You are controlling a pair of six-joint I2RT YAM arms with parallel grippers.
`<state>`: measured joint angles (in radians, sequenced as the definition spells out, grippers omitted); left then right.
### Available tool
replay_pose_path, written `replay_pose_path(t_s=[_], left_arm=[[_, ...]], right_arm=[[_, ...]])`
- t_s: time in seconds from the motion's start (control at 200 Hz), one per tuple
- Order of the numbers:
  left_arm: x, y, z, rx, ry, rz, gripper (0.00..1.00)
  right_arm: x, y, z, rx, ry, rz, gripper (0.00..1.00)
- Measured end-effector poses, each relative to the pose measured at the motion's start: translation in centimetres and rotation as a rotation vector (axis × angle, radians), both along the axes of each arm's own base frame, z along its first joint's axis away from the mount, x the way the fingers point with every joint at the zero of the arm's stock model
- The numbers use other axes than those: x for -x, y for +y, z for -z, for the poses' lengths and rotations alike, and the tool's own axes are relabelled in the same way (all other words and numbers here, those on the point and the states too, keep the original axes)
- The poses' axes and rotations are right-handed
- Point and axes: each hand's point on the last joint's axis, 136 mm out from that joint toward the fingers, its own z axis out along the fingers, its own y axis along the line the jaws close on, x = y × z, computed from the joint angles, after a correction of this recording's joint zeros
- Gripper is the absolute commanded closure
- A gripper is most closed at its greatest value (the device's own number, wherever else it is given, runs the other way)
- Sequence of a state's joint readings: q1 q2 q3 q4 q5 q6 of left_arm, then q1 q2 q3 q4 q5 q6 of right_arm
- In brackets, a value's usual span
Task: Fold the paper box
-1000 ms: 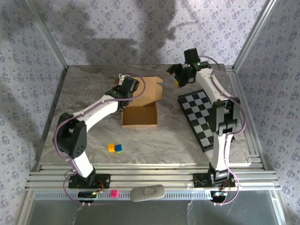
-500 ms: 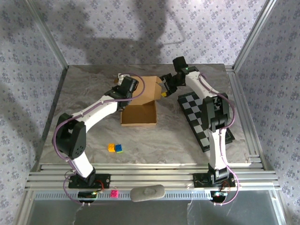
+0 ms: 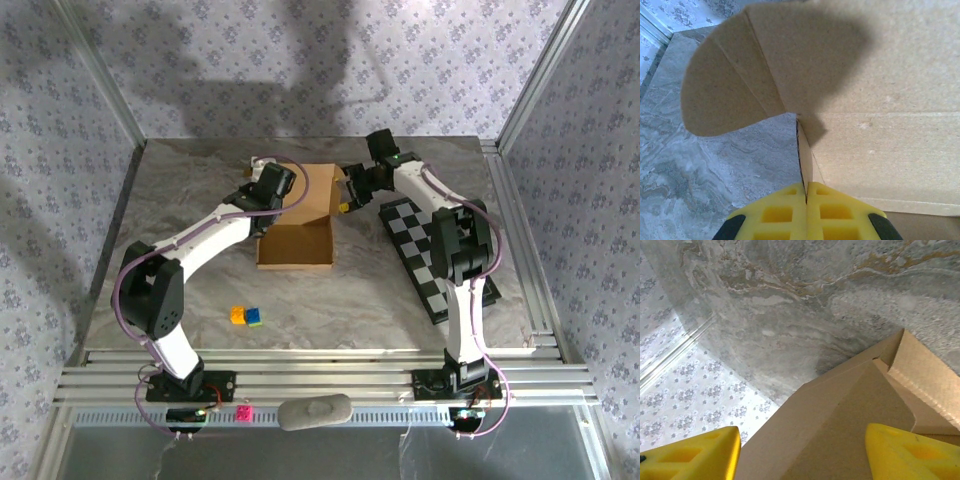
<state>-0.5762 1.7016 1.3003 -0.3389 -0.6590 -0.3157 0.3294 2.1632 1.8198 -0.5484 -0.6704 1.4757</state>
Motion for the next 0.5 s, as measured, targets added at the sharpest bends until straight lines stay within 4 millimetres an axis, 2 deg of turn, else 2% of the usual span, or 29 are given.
replay_pose_path(t_s=[0.195, 0.5], left_arm=[[0.0, 0.0, 0.0, 0.005, -0.002, -0.005, 1.0], [-0.1, 0.3, -0.1, 0.014, -0.01, -0.025, 1.0]], right_arm=[[-0.4, 0.8, -0.6, -0.032, 0.005, 0.028, 0.31], [0.5, 1.6, -0.3, -0.052, 0.074, 0.063, 0.32]])
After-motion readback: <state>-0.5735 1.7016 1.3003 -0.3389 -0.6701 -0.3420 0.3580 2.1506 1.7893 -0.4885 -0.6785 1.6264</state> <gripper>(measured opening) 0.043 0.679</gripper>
